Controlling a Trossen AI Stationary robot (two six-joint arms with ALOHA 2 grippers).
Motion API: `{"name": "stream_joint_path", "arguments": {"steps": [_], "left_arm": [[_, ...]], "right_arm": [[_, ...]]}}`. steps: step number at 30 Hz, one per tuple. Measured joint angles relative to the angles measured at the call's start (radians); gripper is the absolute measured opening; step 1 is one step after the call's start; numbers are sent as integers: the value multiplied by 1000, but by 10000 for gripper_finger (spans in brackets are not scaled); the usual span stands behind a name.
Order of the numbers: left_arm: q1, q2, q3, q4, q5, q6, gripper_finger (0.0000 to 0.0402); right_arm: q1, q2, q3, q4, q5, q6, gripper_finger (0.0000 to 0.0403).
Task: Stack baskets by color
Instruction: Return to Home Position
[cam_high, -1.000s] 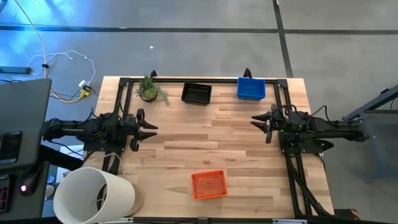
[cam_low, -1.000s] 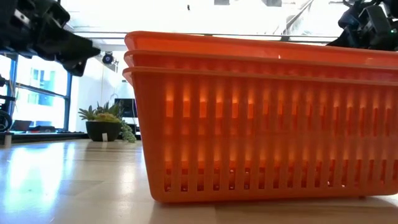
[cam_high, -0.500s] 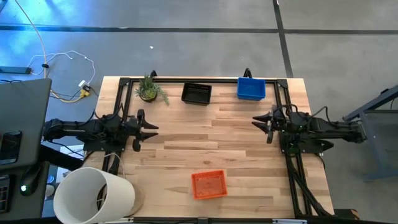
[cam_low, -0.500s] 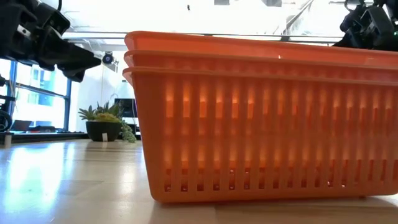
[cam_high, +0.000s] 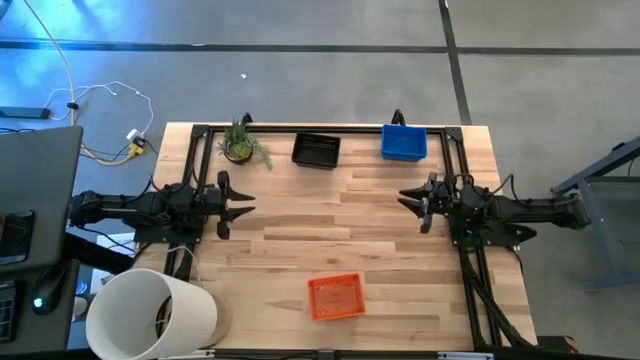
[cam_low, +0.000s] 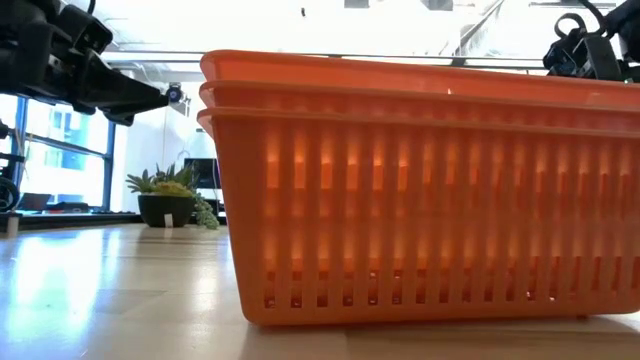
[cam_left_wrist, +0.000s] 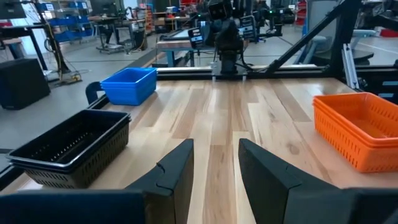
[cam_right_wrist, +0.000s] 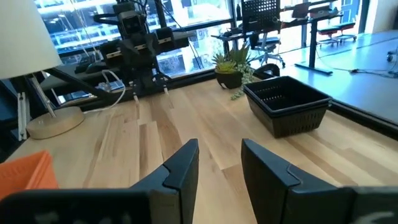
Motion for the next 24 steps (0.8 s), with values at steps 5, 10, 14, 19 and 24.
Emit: {"name": "stream_joint_path", "arguments": {"steps": [5, 10, 14, 19, 24], "left_arm": [[0, 0, 0, 0, 1, 0, 115], [0, 0, 0, 0, 1, 0, 115], [0, 0, 0, 0, 2, 0, 115], [0, 0, 0, 0, 2, 0, 115], [0, 0, 0, 0, 2, 0, 115]], "right_arm": [[0, 0, 0, 3, 29, -9, 110], [0, 0, 0, 2, 17, -10, 110], [0, 0, 0, 2, 1, 67, 110], [0, 0, 0, 2, 1, 58, 110], [0, 0, 0, 1, 1, 61, 110]]}}
